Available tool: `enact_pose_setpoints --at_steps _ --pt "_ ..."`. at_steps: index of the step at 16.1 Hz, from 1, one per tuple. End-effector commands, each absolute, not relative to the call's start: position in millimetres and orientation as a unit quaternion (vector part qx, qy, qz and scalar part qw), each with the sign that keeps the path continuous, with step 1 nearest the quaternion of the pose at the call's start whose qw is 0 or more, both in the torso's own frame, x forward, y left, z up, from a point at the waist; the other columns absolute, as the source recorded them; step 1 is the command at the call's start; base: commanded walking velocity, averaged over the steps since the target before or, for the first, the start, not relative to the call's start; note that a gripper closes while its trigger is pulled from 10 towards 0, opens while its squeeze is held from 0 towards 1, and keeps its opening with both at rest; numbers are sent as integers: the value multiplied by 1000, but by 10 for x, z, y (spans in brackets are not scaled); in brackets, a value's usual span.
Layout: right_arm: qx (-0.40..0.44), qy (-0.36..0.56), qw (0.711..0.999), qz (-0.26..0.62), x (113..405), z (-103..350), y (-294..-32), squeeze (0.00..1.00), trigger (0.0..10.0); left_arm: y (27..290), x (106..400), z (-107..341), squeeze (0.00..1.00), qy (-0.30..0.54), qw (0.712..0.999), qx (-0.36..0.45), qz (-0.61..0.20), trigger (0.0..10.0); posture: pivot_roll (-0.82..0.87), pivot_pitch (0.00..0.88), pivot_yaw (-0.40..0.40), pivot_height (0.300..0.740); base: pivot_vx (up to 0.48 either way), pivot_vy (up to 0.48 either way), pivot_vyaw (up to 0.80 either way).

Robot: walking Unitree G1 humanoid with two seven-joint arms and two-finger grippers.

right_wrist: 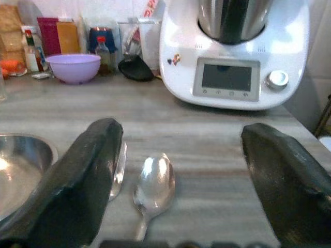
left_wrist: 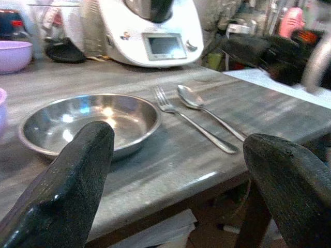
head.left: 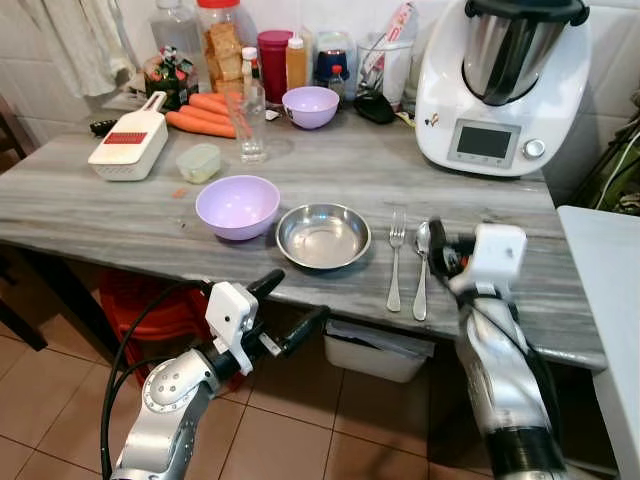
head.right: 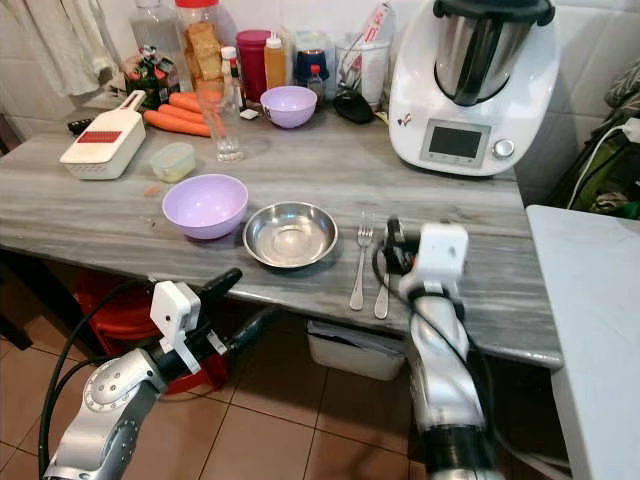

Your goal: Setting the table

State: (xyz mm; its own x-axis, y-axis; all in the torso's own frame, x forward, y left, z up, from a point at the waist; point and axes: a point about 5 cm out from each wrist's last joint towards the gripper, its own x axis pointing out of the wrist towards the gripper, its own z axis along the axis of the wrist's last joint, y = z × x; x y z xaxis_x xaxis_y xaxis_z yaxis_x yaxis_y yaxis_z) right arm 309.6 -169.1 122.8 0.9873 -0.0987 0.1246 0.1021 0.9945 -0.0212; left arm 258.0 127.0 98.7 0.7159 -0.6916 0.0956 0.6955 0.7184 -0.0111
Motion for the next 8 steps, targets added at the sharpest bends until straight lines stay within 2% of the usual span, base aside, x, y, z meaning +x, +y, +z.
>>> enact_pose_setpoints --at_steps 1,5,6,7,8 --pt "-20 -71 996 -45 3081 1285 -1683 1000 10000 1288 2593 1033 0 -49 930 -24 -363 10000 4 0 -13 740 0 0 0" --pt "-20 -85 995 -40 2863 1292 -1673 1000 10000 1415 2666 968 0 -38 973 -40 -226 10000 -5 0 -13 740 0 0 0" --pt "-20 -85 995 -40 2863 1292 -1673 1000 10000 1415 2666 968 0 -38 973 -40 -226 10000 -5 0 -13 740 0 0 0" --pt "-21 -85 995 -44 2798 1258 -1698 1000 10000 1487 2690 910 0 -29 983 -31 -178 10000 -5 0 -12 740 0 0 0" --pt "-29 -87 994 -53 2672 1250 -1758 835 10000 1640 2699 824 0 -15 993 -16 -114 10000 -2 0 -16 740 0 0 0"
